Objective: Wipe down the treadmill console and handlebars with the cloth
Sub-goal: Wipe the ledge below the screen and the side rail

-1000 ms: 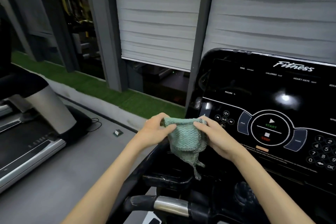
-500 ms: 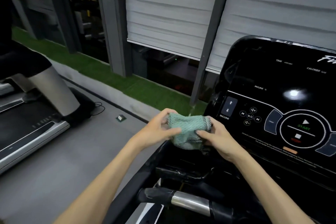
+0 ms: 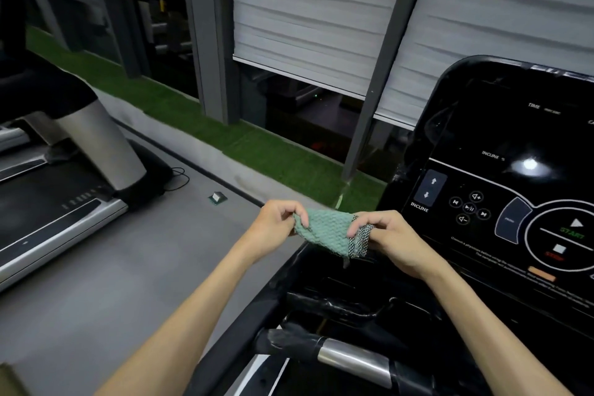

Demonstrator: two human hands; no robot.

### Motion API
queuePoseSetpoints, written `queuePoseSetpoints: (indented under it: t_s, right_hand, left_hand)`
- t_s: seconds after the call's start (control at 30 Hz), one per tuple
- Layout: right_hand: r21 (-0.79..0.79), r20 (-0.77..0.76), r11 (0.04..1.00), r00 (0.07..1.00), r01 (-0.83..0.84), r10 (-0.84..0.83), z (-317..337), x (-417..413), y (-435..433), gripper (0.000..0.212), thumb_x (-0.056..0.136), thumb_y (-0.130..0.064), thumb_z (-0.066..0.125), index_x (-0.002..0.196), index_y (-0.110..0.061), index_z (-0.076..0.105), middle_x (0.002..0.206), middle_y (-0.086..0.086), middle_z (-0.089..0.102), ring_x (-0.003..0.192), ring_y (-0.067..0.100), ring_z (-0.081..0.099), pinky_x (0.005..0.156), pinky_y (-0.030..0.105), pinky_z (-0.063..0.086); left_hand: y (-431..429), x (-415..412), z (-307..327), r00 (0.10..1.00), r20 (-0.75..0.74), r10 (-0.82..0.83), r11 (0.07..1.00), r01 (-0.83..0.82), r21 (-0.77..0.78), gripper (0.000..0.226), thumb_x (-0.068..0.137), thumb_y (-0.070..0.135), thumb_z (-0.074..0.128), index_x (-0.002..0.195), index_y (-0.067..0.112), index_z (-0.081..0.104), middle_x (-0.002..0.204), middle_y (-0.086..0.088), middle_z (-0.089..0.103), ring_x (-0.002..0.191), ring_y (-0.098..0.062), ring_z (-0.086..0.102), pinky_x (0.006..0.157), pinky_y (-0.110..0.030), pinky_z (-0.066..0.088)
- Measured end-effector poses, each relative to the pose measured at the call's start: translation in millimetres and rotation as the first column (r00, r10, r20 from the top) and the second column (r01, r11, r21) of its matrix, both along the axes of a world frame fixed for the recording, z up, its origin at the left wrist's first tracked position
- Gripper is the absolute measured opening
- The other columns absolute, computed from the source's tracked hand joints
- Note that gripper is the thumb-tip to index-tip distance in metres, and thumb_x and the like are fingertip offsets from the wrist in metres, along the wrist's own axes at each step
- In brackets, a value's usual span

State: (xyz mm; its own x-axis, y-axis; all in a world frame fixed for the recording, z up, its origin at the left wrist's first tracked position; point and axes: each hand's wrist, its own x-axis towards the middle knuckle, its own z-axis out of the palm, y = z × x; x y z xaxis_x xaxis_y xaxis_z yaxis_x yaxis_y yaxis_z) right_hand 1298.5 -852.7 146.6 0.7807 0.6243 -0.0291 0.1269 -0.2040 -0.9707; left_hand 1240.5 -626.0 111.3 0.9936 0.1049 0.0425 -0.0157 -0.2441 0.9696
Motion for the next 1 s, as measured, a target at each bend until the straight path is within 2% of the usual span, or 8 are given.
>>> queuePoseSetpoints:
  t_s: [0.1, 0.17, 0.27, 0.4, 0.53, 0.7, 0.87, 1.0]
  right_hand:
    - [-0.004, -0.17, 0.999, 0.985, 0.038, -0.038, -5.8, -1.6, 2.8, 0.023, 0.078, 0.002, 0.05, 0.078, 0.003, 0.073, 0.09, 0.019, 0.07, 0.081, 0.023, 0.064, 0.071, 0.027, 0.05]
    - [-0.071, -0.111, 0.995, 0.991, 0.064, -0.072, -13.5, -3.2, 5.8, 0.018, 0.087, -0.006, 0.06, 0.079, 0.002, 0.074, 0.085, 0.011, 0.072, 0.076, 0.015, 0.063, 0.07, 0.023, 0.048]
    - [-0.211, 0.228, 0.968, 0.97, 0.135, -0.086, -26.4, -1.8, 9.7, 0.013, 0.078, -0.007, 0.077, 0.088, -0.014, 0.073, 0.092, -0.004, 0.072, 0.087, 0.005, 0.065, 0.087, 0.021, 0.045]
    - [-0.329, 0.256, 0.906, 0.949, 0.265, -0.184, -45.2, 1.6, 18.2, 0.048, 0.072, -0.005, 0.08, 0.114, -0.021, 0.063, 0.109, -0.009, 0.063, 0.099, 0.007, 0.058, 0.091, 0.023, 0.044]
    - [-0.477, 0.327, 0.799, 0.917, 0.368, -0.228, -62.5, 5.6, 27.7, 0.029, 0.074, -0.008, 0.076, 0.102, -0.015, 0.071, 0.093, -0.006, 0.067, 0.091, 0.013, 0.063, 0.081, 0.023, 0.045]
    - [-0.582, 0.505, 0.656, 0.846, 0.481, -0.173, -75.9, 19.0, 41.5, 0.022, 0.088, -0.01, 0.058, 0.109, -0.01, 0.062, 0.101, 0.012, 0.067, 0.093, 0.031, 0.063, 0.073, 0.03, 0.047]
    - [-0.553, 0.753, 0.598, 0.655, 0.58, 0.06, -79.9, 48.8, 66.4, 0.022, 0.089, 0.005, 0.046, 0.111, 0.001, 0.048, 0.094, 0.022, 0.062, 0.083, 0.041, 0.061, 0.061, 0.035, 0.036]
    - [-0.772, 0.537, 0.547, 0.793, 0.324, 0.288, -108.6, 60.7, 65.1, 0.018, 0.086, -0.002, 0.049, 0.104, -0.005, 0.047, 0.103, 0.019, 0.059, 0.091, 0.038, 0.06, 0.067, 0.036, 0.041]
  left_hand:
    - [3.9, -1.2, -16.8, 1.0, 0.014, 0.007, 0.983, -0.01, 0.183, 0.063, 0.087, -0.014, 0.04, 0.065, 0.036, 0.072, 0.092, -0.007, 0.074, 0.061, -0.021, 0.044, 0.058, -0.025, 0.037]
    - [4.0, -2.6, -26.7, 1.0, 0.032, -0.001, 0.971, -0.006, 0.239, 0.061, 0.085, -0.012, 0.042, 0.069, 0.04, 0.071, 0.102, 0.004, 0.073, 0.063, -0.018, 0.051, 0.062, -0.025, 0.042]
    - [3.2, -9.2, -39.1, 0.995, 0.09, -0.053, 0.942, 0.019, 0.334, 0.049, 0.082, -0.011, 0.043, 0.091, 0.027, 0.073, 0.111, 0.008, 0.067, 0.096, -0.016, 0.062, 0.086, -0.029, 0.047]
    - [6.4, -29.5, -89.9, 0.99, 0.136, -0.03, 0.818, -0.054, 0.572, 0.035, 0.093, 0.014, 0.043, 0.125, 0.012, 0.057, 0.13, -0.003, 0.054, 0.12, -0.017, 0.048, 0.104, -0.032, 0.04]
    - [8.4, -63.9, -156.4, 0.999, 0.004, -0.039, 0.71, 0.025, 0.704, 0.059, 0.098, 0.043, 0.029, 0.145, 0.01, 0.042, 0.155, -0.01, 0.035, 0.142, -0.025, 0.034, 0.12, -0.035, 0.025]
    - [6.7, -86.8, -181.9, 0.992, -0.093, -0.088, 0.701, 0.128, 0.701, 0.082, 0.093, 0.066, -0.004, 0.157, 0.017, 0.012, 0.164, 0.008, 0.005, 0.151, -0.009, 0.007, 0.122, -0.024, 0.001]
    - [4.4, -86.7, -178.9, 0.992, -0.067, -0.105, 0.688, 0.121, 0.716, 0.069, 0.097, 0.051, 0.012, 0.157, 0.018, 0.005, 0.163, 0.009, -0.002, 0.15, -0.005, -0.001, 0.122, -0.022, -0.003]
    - [4.4, -86.4, -181.7, 0.993, -0.058, -0.103, 0.654, 0.112, 0.748, 0.067, 0.099, 0.048, 0.015, 0.157, 0.017, 0.003, 0.164, 0.007, -0.002, 0.151, -0.007, 0.0, 0.121, -0.023, -0.006]
